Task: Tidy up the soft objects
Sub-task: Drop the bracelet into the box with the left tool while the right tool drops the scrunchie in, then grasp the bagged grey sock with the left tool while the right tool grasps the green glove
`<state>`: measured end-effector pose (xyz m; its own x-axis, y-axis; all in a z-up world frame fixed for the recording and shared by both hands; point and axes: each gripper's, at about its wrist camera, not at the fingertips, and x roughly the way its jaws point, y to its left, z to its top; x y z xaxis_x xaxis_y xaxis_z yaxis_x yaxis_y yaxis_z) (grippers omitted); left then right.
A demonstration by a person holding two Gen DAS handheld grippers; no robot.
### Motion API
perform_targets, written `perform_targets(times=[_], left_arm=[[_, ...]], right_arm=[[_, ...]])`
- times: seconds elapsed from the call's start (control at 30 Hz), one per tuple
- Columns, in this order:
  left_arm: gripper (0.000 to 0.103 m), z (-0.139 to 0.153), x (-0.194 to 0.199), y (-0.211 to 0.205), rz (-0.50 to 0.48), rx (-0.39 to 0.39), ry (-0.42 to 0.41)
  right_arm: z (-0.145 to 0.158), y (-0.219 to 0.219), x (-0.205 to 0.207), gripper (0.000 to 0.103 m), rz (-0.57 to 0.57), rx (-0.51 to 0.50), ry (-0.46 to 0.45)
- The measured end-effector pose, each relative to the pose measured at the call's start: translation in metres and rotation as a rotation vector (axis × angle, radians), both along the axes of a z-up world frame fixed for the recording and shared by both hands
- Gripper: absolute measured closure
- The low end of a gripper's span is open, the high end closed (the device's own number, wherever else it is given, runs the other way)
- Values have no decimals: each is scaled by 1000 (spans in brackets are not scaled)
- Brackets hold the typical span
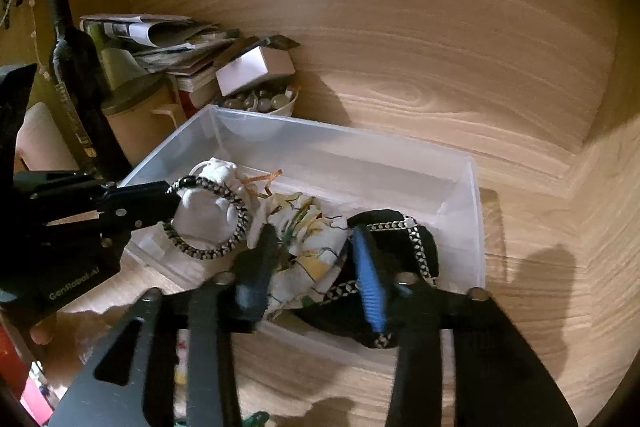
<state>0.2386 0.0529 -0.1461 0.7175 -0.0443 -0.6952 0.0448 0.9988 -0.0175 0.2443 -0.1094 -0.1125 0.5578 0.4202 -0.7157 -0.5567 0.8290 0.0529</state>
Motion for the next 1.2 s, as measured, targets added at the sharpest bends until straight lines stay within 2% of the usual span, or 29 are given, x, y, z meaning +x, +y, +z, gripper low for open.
perform_targets(times=[0.07, 0.13, 0.23, 0.33, 0.5, 0.6, 0.7, 0.8, 1.2], left_arm=[[88, 2, -4, -1, -9, -4, -3], [77, 6, -10, -1, -16, -13, -14], [56, 15, -22, -3, -20, -12, -53], [50, 25, -37, -4, -28, -11, -93], [23, 40, -60, 1, -29, -53, -129], [13, 43, -74, 4, -7, -62, -148], [7, 42, -88, 6, 9, -57, -153], [7, 36, -99, 7, 21, -53, -133], [6, -16, -122, 6, 41, -90, 3]], right_arm=[[3, -1, -3, 51, -1, 1, -13], [8, -4, -7, 40, -10, 10, -30], [20, -12, -13, 35, -20, 38, -54], [33, -20, -23, 30, -28, 62, -86], [49, -34, -43, 21, -26, 98, -145], [54, -41, -59, 20, -27, 94, -175], [53, -46, -72, 20, -15, 83, -179], [47, -52, -82, 19, -17, 80, -173], [-9, -76, -109, 19, -68, 101, -5]])
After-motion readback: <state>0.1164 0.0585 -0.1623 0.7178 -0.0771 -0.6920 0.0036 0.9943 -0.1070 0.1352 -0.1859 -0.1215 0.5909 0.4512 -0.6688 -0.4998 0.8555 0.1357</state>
